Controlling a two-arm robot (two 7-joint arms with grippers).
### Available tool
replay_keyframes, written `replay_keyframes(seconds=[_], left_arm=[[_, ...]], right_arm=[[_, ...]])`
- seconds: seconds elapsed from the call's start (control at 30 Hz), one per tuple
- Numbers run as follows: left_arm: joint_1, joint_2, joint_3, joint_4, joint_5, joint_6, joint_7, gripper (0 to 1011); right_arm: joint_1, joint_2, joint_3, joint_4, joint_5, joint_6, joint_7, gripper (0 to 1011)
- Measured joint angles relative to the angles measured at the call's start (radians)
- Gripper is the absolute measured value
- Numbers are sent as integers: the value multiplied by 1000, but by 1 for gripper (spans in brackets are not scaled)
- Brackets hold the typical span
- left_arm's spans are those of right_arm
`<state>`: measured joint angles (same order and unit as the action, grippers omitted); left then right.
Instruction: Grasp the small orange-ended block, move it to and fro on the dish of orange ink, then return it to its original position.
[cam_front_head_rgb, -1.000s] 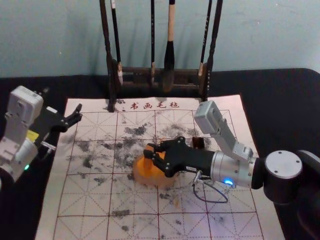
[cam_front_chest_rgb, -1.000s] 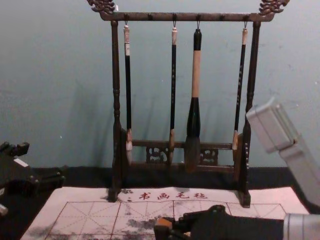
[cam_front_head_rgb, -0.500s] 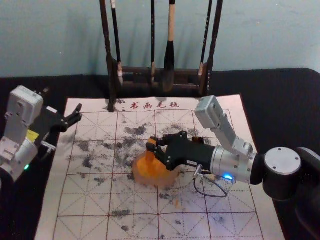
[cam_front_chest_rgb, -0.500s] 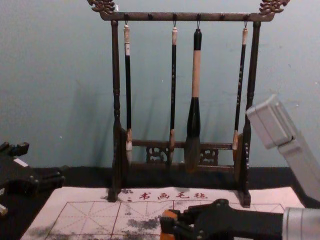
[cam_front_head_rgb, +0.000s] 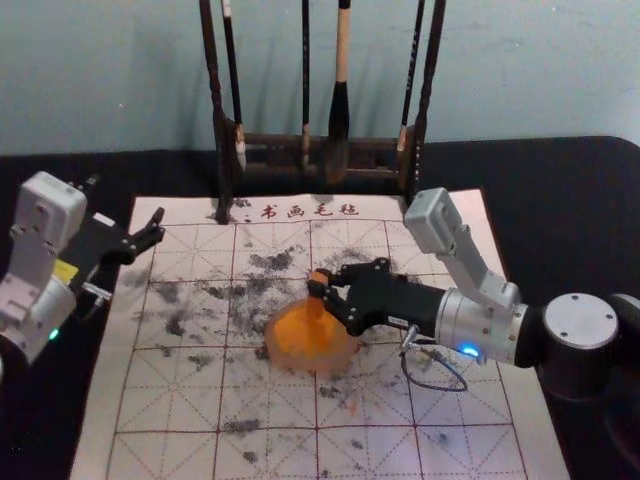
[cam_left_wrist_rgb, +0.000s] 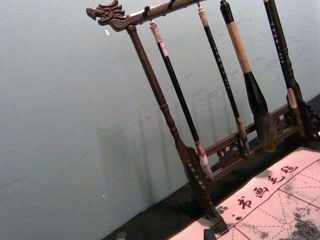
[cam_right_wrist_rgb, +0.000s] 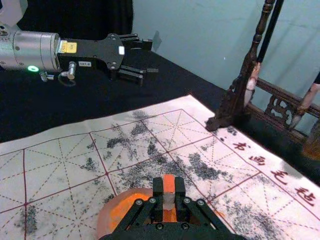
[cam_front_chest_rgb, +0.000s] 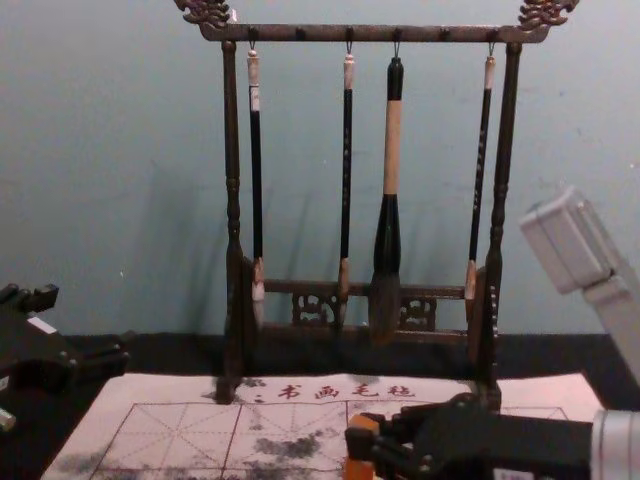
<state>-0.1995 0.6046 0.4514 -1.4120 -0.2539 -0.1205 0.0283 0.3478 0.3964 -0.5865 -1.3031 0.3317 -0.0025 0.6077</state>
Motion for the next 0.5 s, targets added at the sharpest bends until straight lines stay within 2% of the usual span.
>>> replay_keyframes(seconds=[0.5], left_arm=[[0, 0, 0, 0, 0, 0, 0, 1001]], right_arm=[[-36, 42, 13, -47, 15, 5, 15, 126]])
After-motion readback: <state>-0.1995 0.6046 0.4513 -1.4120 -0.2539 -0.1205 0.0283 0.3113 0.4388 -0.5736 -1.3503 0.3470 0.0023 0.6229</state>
